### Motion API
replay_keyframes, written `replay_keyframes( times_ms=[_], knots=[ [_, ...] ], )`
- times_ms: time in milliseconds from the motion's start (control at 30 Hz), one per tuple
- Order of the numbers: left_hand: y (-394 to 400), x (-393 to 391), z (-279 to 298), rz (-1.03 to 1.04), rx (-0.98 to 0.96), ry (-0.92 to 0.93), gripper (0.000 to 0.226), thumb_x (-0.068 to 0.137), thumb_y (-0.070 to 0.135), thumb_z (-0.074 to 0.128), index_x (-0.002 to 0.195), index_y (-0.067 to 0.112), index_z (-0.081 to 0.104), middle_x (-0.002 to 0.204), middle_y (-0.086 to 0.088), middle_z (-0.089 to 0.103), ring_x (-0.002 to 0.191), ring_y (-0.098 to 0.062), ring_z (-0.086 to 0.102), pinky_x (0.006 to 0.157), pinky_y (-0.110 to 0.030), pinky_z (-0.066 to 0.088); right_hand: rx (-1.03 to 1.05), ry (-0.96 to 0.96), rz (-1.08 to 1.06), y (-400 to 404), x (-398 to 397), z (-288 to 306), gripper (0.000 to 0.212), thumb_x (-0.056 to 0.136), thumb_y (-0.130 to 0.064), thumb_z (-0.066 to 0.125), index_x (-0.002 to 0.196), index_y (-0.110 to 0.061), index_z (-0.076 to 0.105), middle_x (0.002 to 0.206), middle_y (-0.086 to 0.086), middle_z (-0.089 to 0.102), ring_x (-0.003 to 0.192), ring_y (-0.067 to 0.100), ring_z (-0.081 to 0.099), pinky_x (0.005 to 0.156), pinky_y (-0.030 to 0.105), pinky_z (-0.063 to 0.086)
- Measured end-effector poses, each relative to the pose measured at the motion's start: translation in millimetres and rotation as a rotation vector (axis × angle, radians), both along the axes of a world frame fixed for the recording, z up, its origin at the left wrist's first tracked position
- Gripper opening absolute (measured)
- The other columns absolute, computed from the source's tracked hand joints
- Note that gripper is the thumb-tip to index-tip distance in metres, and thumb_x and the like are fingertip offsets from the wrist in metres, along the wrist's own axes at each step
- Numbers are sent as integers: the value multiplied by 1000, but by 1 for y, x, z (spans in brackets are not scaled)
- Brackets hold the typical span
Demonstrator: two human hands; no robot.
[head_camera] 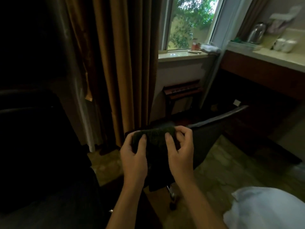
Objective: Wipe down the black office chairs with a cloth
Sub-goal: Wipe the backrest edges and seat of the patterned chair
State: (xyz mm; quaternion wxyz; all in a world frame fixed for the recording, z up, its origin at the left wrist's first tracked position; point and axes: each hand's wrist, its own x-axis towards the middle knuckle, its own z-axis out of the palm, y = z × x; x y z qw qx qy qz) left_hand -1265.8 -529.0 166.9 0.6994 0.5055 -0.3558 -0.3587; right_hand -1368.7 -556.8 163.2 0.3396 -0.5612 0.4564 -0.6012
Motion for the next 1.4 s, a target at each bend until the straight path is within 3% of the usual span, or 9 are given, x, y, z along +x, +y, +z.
replay_keyframes(
  times_ms=[167, 300, 433, 633, 767, 933, 1067, 1300, 1400],
  knots=[
    [-8, -27, -27, 47, -7, -209, 10, 94, 14, 60, 96, 22, 65, 90, 12, 67, 85, -5, 66, 70, -21, 54, -74, 59, -91, -14, -28, -29, 30, 93, -13, 61, 105, -38, 49, 103, -23, 58, 106, -18, 53, 84, 8, 47],
    [-28, -55, -53, 171, -6, -319, 3, 89, 29, 61, 90, 28, 63, 87, 12, 65, 82, -7, 64, 71, -26, 53, -237, 155, -138, -38, -57, -58, 21, 93, -26, 61, 104, -39, 51, 100, -20, 61, 96, -6, 61, 81, 17, 54],
    [-50, -86, -83, 401, -43, -504, 5, 90, 37, 60, 93, 33, 61, 89, 16, 60, 85, -5, 61, 73, -15, 48, -377, 260, -85, -64, -94, -83, 22, 93, -28, 58, 108, -39, 47, 101, -23, 56, 87, 7, 62, 70, 33, 56],
    [-64, -134, -101, 580, 3, -541, 19, 89, 36, 62, 99, 22, 69, 90, 21, 65, 84, 3, 65, 71, -11, 51, -454, 321, 60, -93, -141, -97, 15, 92, -21, 58, 104, -26, 52, 101, -30, 47, 84, 7, 57, 67, 38, 54],
    [-72, -146, -109, 646, 9, -524, 14, 85, 29, 61, 96, 22, 67, 84, 21, 65, 77, 6, 64, 65, -6, 47, -438, 305, 199, -108, -155, -107, 11, 93, -20, 59, 104, -21, 54, 91, -8, 61, 79, 3, 62, 63, 24, 54],
    [-77, -129, -131, 588, -45, -587, 5, 87, 26, 65, 92, 26, 68, 79, 13, 69, 75, -2, 67, 63, -12, 51, -499, 213, 240, -129, -153, -128, 11, 93, -16, 61, 101, -20, 54, 88, -5, 60, 71, 2, 63, 61, 14, 50],
    [-82, -126, -147, 599, -122, -584, 9, 88, 27, 62, 92, 22, 68, 77, 11, 69, 72, -5, 68, 60, -19, 54, -606, 157, 219, -139, -151, -148, 12, 92, -13, 63, 101, -12, 55, 93, -3, 57, 83, 1, 58, 71, 9, 46],
    [-78, -135, -135, 549, -145, -634, 14, 94, 11, 60, 102, 21, 66, 88, 5, 69, 78, -7, 69, 60, -17, 53, -596, 79, 232, -137, -151, -147, 14, 95, -15, 58, 105, -19, 49, 101, -1, 56, 88, 12, 61, 69, 32, 57],
    [-87, -146, -126, 595, -186, -617, 7, 97, 19, 57, 100, 22, 61, 83, 4, 68, 71, -9, 68, 56, -23, 56, -622, 56, 151, -138, -150, -134, 12, 94, -15, 59, 102, -12, 51, 101, 2, 54, 83, 11, 59, 67, 26, 55]
  ],
)
